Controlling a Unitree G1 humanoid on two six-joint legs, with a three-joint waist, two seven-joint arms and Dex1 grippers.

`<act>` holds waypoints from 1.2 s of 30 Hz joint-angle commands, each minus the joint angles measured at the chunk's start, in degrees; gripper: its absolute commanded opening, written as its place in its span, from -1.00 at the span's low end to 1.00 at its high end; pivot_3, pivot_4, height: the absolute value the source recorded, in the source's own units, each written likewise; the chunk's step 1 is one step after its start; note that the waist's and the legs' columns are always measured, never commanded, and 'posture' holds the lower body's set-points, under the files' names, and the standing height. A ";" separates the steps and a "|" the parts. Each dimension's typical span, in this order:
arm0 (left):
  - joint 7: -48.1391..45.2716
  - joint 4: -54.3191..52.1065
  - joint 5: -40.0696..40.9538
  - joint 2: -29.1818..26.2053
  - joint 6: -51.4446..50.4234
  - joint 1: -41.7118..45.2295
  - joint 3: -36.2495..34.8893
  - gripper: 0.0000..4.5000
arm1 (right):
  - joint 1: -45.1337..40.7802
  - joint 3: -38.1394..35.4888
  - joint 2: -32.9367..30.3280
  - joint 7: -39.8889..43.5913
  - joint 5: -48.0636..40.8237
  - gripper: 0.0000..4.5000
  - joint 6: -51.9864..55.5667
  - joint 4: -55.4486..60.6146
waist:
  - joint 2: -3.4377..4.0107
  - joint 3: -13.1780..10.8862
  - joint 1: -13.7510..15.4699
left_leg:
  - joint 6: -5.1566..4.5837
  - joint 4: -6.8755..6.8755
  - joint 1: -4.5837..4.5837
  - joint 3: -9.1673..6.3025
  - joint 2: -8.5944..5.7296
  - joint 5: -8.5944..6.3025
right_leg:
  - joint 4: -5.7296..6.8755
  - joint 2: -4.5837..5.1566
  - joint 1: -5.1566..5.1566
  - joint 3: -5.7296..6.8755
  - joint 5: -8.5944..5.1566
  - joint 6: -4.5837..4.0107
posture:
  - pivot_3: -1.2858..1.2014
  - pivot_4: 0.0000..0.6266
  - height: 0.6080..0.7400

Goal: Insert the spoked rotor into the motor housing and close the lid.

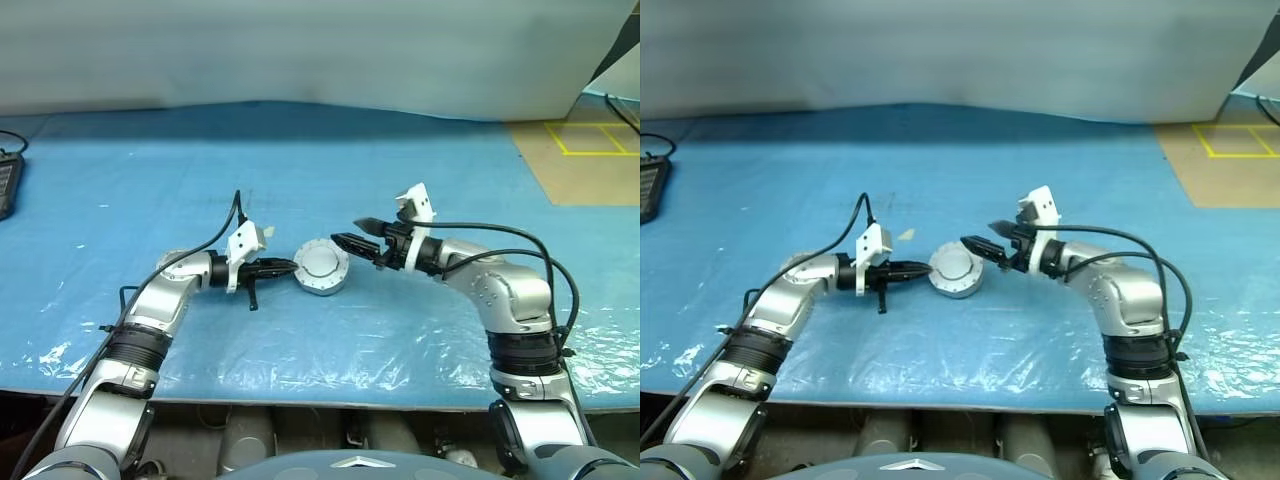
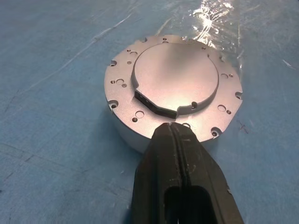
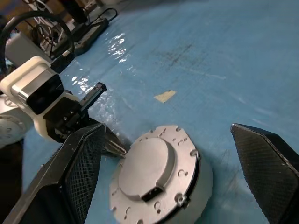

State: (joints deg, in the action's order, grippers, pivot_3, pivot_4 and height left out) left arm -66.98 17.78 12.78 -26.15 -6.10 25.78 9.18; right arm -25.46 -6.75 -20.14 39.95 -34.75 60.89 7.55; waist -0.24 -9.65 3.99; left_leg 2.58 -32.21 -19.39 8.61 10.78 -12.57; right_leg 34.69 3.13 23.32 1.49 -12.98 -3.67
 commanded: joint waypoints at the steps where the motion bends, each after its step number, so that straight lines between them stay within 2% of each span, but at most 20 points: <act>1: 0.10 0.93 -1.02 -0.23 0.06 -0.34 0.68 -1.00 | 0.63 -4.77 0.01 -1.58 -4.22 0.99 5.45 -4.27 | 0.00 0.00 0.00 | 0.00 0.00 -0.02 0.00 0.00 0.00 | 0.00 0.00 0.01 0.00 0.00 0.00 | 0.03 -0.52 1.00; 5: 0.37 1.06 -1.12 -0.20 0.37 -0.29 0.57 -1.00 | 0.27 -7.40 2.13 -3.59 -6.57 0.99 8.34 -7.33 | 0.01 -0.01 -0.05 | 0.02 0.00 -0.01 0.01 0.00 0.00 | 0.01 0.00 0.01 0.00 0.00 0.00 | 0.03 -0.52 1.00; 20: 1.08 0.92 -1.32 -0.41 1.10 -0.65 0.38 -1.00 | 2.84 -8.20 6.67 -7.51 -10.14 0.99 12.88 -9.48 | 0.02 -0.01 -0.01 | 0.07 0.01 0.01 0.01 0.00 0.01 | 0.01 0.01 0.02 0.01 0.00 0.00 | 0.03 -0.52 1.00; 24: 1.12 0.86 -1.34 -0.50 1.14 -0.68 0.44 -1.00 | 2.55 -9.38 7.20 -7.83 -11.47 0.46 13.22 -10.11 | 0.03 -0.01 -0.01 | 0.07 0.01 0.01 0.01 0.00 0.01 | 0.00 0.01 0.02 0.01 -0.01 0.01 | 0.03 -0.52 1.00; 30: 1.13 1.14 -1.44 -0.54 1.38 -0.48 0.49 -1.00 | 2.77 -8.94 6.95 -8.13 -11.54 -0.47 13.01 -10.44 | 0.03 -0.01 -0.01 | 0.07 0.03 0.00 0.01 0.00 0.01 | -0.01 0.01 0.04 0.01 -0.01 0.01 | 0.03 -0.52 1.00; 31: 1.12 1.19 -1.45 -0.55 1.39 -0.46 0.47 -1.00 | 2.93 -8.51 6.73 -8.14 -11.52 -0.53 12.92 -10.33 | 0.03 -0.01 0.00 | 0.07 0.03 0.01 0.02 -0.01 0.01 | -0.01 0.01 0.02 0.01 -0.01 0.01 | 0.03 -0.52 1.00; 36: 1.24 1.31 -1.49 -0.58 1.48 -0.43 0.44 -1.00 | 3.34 -7.41 6.29 -8.39 -11.39 -0.53 12.42 -10.10 | 0.03 -0.01 0.01 | 0.07 0.03 0.04 0.01 0.00 0.01 | -0.01 0.02 0.00 0.01 -0.01 0.02 | 0.03 -0.52 1.00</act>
State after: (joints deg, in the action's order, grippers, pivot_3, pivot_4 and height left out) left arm -65.94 18.44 12.23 -26.50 -4.40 25.84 9.10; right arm -22.56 -14.94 -13.42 32.27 -46.18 73.67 -3.62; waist -0.21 -9.66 4.00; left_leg 2.65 -32.18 -19.35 8.62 10.78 -12.56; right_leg 34.69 3.15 23.32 1.50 -12.99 -3.65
